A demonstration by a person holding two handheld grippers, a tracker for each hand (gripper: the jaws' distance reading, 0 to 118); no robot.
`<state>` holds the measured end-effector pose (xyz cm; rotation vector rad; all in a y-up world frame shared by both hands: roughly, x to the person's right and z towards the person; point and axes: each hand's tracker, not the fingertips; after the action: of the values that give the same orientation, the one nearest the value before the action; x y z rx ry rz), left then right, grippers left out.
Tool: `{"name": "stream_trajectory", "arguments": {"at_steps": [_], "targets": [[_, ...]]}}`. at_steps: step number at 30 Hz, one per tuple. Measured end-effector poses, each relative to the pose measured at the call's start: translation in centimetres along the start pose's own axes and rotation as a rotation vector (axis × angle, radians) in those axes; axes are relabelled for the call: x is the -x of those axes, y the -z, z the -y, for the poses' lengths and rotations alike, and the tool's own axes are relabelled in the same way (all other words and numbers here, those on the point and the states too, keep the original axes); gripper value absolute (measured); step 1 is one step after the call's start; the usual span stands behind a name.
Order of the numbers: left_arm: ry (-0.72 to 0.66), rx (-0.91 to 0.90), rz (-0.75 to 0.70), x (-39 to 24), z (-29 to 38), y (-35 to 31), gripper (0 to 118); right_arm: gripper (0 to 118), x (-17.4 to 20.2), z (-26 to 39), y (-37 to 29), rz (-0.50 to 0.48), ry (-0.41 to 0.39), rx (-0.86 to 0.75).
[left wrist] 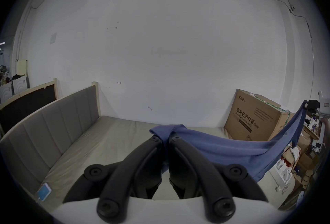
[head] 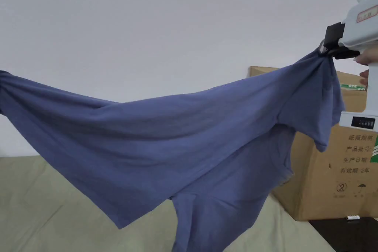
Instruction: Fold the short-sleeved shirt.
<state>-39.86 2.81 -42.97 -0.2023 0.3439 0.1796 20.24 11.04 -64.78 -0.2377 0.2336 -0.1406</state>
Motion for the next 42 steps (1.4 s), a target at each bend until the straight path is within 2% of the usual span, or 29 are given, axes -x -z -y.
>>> {"name": "stream_trajectory", "arguments": {"at_steps": [3,6,8,12,15,18,21,24,28,32,36,39,42], "targets": [[-0.011,-0.031,-0.014,-1.8,0.9,1.5,5,4,-0.6,-0.1,1.3,-0.003,0.033,-0.034],[0.014,-0.041,-0.006,-3.0,3.0,2.7,5,4,-1.7,1.7,1.4,0.067,-0.012,-0.071],[0.030,0.013,0.017,-3.4,5.1,3.8,5,4,-3.1,4.1,1.2,0.076,-0.016,-0.053],[0.029,0.181,0.024,-2.9,12.4,5.2,5,4,-7.8,13.7,1.2,0.126,0.000,0.120],[-0.002,0.347,0.040,-1.5,20.2,4.7,5,4,-11.6,23.3,0.3,0.124,0.051,0.327],[0.025,0.540,0.047,0.0,28.8,3.3,5,4,-14.9,33.4,-1.4,0.150,0.110,0.513],[0.018,0.711,0.042,1.9,35.7,1.4,5,4,-16.3,41.4,-4.5,0.155,0.111,0.662],[-0.005,0.738,0.038,2.8,38.7,-2.0,5,4,-18.2,46.4,-6.8,0.184,0.090,0.750],[0.014,0.727,0.069,3.9,39.0,-5.6,5,4,-19.2,47.3,-10.5,0.163,0.091,0.755],[0.122,0.739,0.056,3.2,37.6,-8.7,5,4,-18.7,45.8,-13.1,0.128,-0.005,0.764],[0.180,0.824,0.089,3.2,37.1,-10.2,5,4,-18.0,44.8,-14.7,0.091,-0.105,0.852],[0.157,0.876,0.104,4.7,38.4,-9.8,5,4,-18.1,46.0,-14.3,0.058,-0.134,0.909],[0.092,0.940,0.105,5.6,40.0,-8.7,5,4,-18.7,48.4,-12.8,0.094,-0.127,0.979]]}}
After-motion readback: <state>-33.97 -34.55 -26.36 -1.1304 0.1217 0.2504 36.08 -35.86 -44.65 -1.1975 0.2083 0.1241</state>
